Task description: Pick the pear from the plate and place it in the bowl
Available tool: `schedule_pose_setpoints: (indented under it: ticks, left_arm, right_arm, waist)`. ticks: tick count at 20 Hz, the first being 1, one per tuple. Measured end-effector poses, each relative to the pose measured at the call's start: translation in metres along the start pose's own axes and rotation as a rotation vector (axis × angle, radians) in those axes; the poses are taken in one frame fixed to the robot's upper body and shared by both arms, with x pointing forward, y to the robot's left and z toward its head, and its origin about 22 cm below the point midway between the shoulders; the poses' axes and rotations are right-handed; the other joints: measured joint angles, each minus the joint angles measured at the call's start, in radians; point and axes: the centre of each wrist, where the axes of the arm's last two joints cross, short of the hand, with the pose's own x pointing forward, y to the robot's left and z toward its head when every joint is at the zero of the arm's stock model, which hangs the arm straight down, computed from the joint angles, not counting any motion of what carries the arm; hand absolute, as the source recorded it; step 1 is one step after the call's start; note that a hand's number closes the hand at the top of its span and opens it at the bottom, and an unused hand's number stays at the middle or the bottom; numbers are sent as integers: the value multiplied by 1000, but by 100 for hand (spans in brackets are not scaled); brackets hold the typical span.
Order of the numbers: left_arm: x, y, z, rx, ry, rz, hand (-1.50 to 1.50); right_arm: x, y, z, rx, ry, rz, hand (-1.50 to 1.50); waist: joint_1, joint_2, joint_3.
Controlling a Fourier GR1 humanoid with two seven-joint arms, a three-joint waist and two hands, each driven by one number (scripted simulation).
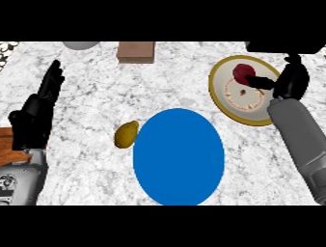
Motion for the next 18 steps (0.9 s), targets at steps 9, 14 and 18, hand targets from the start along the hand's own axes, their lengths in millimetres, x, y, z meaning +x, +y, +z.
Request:
schedule_pose_setpoints:
  ticks: [9, 14, 18]
  left_arm:
    - [-4, 6, 1, 25, 15, -10, 0]
    - [-12, 9, 10, 43, 34, -16, 0]
    - [-8, 15, 14, 50, 42, -20, 0]
  right_arm:
    - [-29, -18, -13, -35, -9, -208, -150]
    - [-57, -31, -2, -16, -4, -313, -150]
    - [-80, -40, 23, 19, -27, -393, -150]
  waist:
    - [-25, -13, -3]
    - [-47, -23, -5]
    - [-58, -28, -6]
